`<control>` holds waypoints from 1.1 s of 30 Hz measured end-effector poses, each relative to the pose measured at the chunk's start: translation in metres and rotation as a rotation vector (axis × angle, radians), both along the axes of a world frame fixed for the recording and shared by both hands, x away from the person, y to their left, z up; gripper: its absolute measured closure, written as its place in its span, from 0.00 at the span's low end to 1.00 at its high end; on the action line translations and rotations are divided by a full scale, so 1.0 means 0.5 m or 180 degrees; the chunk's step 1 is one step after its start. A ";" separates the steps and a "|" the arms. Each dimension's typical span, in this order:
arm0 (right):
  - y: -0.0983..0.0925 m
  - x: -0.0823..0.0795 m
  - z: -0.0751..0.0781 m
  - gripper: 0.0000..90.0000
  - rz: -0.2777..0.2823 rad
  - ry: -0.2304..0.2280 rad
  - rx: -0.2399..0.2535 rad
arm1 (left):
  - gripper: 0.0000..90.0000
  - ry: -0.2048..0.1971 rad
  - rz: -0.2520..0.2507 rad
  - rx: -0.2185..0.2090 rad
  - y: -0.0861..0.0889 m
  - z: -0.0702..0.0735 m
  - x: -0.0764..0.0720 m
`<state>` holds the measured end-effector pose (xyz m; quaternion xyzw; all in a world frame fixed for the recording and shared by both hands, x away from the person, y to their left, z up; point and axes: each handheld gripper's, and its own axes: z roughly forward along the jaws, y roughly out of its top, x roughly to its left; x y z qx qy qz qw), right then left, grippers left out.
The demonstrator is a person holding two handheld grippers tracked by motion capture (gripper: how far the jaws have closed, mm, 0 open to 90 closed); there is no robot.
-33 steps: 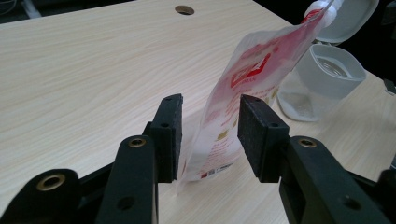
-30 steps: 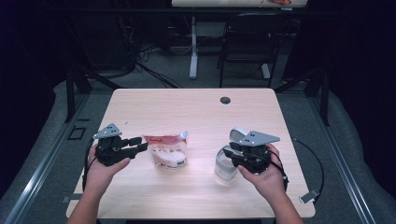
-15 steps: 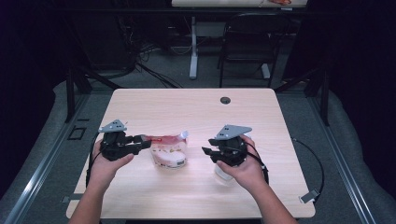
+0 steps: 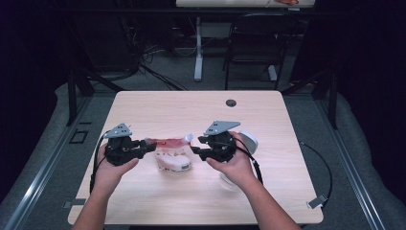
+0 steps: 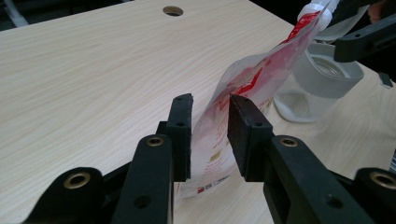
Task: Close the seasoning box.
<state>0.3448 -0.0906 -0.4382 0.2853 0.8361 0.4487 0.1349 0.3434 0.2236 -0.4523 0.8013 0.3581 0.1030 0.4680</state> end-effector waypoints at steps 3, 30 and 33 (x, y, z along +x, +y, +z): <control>0.009 0.006 -0.002 0.61 0.0023 0.0007 0.0027 | 0.81 -0.0008 0.0010 -0.0032 0.002 -0.001 0.001; 0.005 -0.017 0.008 0.69 -0.0032 -0.0037 -0.0038 | 0.89 -0.0066 -0.0156 0.0092 -0.034 0.006 -0.011; -0.008 -0.028 0.008 0.69 -0.0043 -0.0053 -0.0050 | 0.89 -0.0093 -0.0216 0.0084 -0.049 0.007 -0.017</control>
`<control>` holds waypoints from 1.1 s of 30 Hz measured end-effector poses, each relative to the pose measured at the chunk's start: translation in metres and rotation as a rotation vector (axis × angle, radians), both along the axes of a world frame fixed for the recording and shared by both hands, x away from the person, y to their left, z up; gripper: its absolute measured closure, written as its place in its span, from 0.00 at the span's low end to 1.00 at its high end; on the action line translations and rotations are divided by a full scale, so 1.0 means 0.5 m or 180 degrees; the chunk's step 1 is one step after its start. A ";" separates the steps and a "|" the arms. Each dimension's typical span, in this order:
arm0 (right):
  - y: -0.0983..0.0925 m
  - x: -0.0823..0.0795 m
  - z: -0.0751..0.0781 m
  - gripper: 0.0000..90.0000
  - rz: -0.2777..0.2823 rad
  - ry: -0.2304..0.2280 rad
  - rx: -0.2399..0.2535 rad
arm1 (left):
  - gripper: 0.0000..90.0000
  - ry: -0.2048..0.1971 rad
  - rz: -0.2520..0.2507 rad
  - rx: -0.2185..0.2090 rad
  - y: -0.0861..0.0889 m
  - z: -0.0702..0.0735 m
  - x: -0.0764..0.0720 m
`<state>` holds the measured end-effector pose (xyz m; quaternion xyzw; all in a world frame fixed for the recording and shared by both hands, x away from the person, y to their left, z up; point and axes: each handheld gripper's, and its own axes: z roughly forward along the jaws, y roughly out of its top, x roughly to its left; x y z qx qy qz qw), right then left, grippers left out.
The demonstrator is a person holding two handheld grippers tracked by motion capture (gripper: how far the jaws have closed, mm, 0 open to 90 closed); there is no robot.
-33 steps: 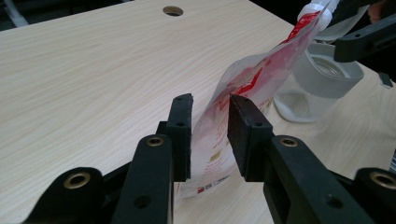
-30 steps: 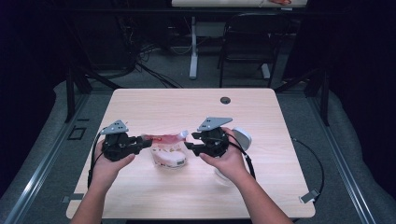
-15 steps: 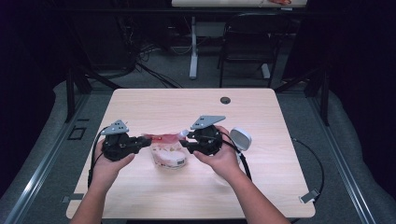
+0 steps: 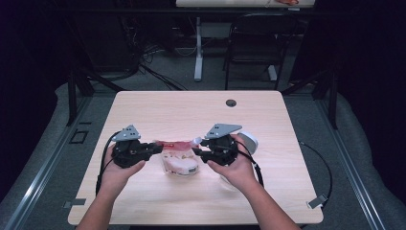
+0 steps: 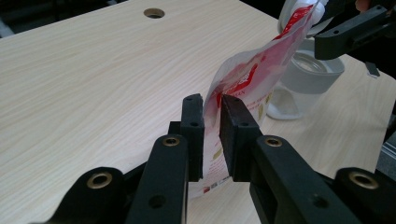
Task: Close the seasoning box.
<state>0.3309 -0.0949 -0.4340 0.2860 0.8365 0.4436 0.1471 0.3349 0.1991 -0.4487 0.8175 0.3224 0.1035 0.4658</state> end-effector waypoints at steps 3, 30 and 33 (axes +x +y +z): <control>-0.009 -0.009 0.001 0.69 -0.0003 -0.0024 -0.0016 | 0.89 0.0020 -0.0034 -0.0030 -0.007 0.000 -0.002; -0.078 -0.045 0.044 0.65 0.0139 -0.0027 -0.0050 | 0.77 0.0095 -0.0051 -0.0178 -0.002 -0.002 -0.009; -0.080 -0.044 0.063 0.63 0.0166 -0.0051 -0.0055 | 0.76 0.0094 -0.0050 -0.0175 0.001 -0.002 -0.008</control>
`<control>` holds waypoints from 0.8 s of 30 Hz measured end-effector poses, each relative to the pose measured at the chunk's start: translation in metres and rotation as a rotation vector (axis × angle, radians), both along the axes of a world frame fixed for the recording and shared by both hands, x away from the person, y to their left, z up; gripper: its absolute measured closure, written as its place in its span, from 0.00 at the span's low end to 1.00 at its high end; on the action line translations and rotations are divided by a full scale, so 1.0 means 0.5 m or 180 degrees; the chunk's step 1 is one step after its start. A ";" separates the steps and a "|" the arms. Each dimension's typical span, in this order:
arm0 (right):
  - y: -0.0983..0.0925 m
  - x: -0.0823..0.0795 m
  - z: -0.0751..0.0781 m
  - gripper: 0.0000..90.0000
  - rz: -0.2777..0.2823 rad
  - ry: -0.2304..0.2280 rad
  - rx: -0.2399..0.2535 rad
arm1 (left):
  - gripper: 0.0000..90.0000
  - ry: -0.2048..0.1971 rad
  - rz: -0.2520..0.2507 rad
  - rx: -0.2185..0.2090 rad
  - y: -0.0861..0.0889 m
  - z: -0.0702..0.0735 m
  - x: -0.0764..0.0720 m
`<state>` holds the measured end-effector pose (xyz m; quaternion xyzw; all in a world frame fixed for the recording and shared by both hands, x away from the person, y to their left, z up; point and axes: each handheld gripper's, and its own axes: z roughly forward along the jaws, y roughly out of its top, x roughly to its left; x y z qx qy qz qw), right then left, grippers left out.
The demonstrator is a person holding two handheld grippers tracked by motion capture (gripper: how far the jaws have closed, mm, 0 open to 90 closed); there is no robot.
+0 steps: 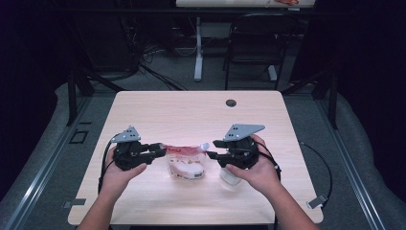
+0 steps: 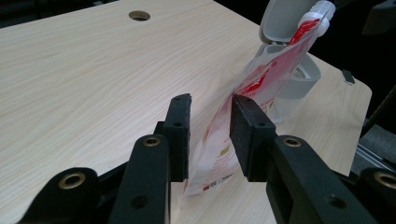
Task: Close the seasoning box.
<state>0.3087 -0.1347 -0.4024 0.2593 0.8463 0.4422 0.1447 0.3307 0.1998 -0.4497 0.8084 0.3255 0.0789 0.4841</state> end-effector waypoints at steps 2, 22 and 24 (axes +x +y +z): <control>0.003 0.002 0.010 0.61 0.0013 -0.0018 -0.0025 | 0.76 0.0008 0.0001 0.0009 0.002 0.001 0.000; 0.102 0.054 0.052 0.71 0.0450 0.0120 -0.0333 | 0.71 -0.0056 0.0082 -0.0037 0.037 0.021 -0.008; 0.120 0.058 0.055 0.72 0.0539 0.0137 -0.0396 | 0.71 -0.0076 0.0127 -0.0043 0.045 0.022 -0.007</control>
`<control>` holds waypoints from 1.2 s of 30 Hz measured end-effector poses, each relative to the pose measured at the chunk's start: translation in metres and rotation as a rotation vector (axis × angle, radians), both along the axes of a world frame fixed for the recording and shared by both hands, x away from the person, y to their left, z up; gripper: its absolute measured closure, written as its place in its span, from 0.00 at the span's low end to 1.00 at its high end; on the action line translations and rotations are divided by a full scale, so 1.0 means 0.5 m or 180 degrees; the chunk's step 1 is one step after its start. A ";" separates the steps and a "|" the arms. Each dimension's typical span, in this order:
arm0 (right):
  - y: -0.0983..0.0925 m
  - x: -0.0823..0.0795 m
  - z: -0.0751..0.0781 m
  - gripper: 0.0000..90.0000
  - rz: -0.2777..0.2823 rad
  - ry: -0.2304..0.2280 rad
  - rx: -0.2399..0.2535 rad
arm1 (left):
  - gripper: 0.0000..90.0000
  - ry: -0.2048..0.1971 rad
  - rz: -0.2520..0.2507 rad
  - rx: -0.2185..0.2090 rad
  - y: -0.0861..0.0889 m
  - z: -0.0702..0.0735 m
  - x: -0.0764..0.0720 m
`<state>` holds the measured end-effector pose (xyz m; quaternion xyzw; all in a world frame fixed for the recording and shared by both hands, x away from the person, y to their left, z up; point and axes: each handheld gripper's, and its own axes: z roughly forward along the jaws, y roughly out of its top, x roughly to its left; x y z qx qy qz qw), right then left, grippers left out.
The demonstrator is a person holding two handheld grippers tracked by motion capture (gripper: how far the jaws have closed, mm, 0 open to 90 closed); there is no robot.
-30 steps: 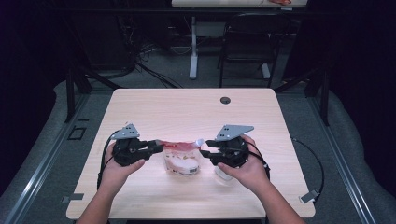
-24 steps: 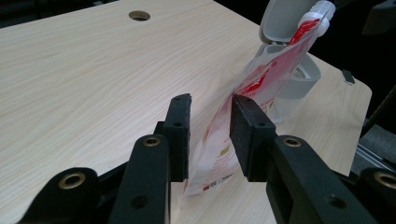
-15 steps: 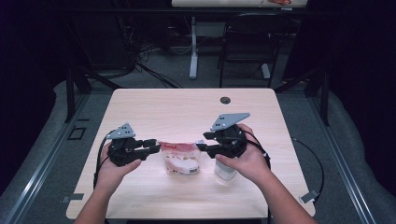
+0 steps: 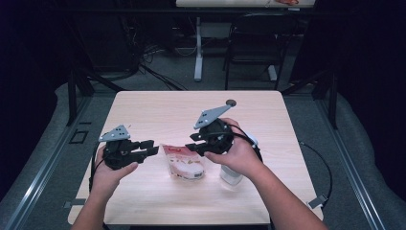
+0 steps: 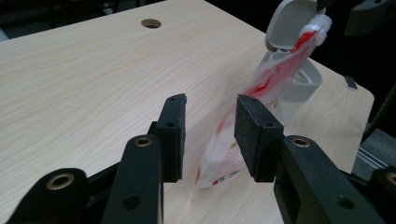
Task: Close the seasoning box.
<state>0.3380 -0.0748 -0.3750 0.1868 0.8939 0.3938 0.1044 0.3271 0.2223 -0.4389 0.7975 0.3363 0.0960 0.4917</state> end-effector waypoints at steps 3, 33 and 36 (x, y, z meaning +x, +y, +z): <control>0.022 0.007 0.001 0.72 0.0091 0.0040 -0.0033 | 0.71 0.0015 0.0053 -0.0019 0.011 -0.001 0.002; 0.135 0.052 -0.049 0.79 0.0340 0.0235 -0.0528 | 0.71 0.0010 0.0150 -0.0029 0.031 -0.005 0.007; 0.138 0.054 -0.052 0.80 0.0355 0.0243 -0.0550 | 0.71 0.0026 0.0151 -0.0032 0.031 -0.007 0.007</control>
